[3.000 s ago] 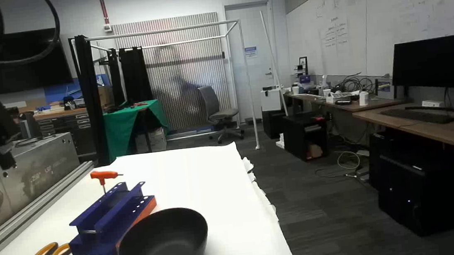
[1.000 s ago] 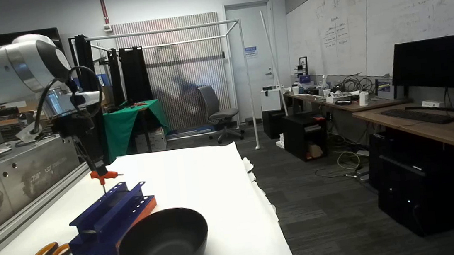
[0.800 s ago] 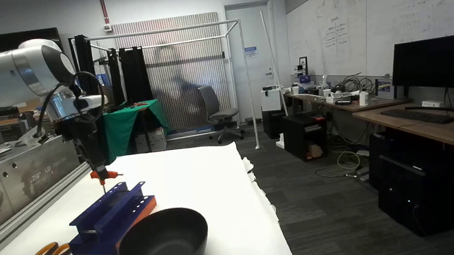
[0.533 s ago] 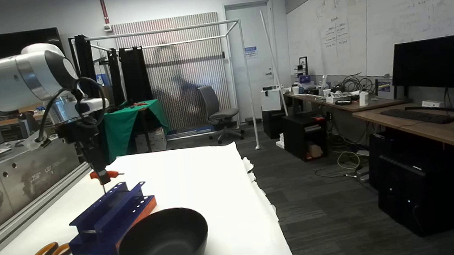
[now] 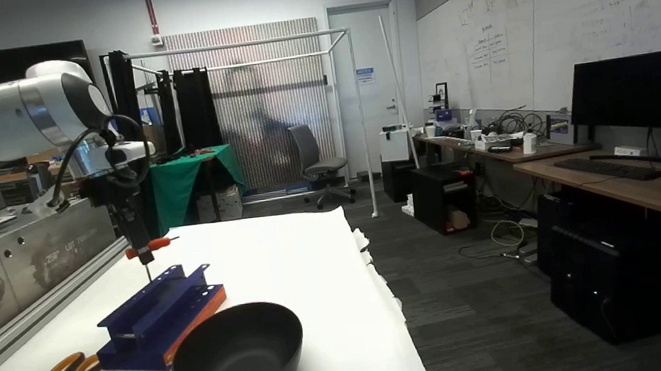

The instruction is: Pick up the orange object tool and put it in the bowl

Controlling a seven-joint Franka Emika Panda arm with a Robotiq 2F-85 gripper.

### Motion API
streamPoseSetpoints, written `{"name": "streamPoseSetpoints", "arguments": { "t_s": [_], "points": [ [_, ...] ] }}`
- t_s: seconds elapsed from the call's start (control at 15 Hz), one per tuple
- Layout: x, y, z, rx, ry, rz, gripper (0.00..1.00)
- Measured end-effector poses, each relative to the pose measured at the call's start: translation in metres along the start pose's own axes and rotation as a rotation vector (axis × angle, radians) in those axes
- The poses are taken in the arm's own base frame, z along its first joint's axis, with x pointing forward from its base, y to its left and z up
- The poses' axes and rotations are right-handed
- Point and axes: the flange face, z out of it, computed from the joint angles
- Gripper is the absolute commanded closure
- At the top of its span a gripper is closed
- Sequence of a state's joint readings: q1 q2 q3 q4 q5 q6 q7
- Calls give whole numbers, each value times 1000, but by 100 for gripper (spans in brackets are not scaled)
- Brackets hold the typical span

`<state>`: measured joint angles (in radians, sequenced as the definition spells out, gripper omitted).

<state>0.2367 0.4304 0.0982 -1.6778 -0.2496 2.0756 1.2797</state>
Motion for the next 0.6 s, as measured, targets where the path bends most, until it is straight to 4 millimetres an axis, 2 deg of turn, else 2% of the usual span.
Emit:
{"name": "streamPoseSetpoints", "arguments": {
  "t_s": [0.13, 0.33, 0.47, 0.6],
  "points": [
    [2, 4, -27, 35, 21, -2, 95],
    [8, 23, -98, 90, 84, -1, 95],
    [10, 45, -142, 77, 113, 4, 95],
    [13, 73, -170, 6, 119, 17, 95]
  ]
}}
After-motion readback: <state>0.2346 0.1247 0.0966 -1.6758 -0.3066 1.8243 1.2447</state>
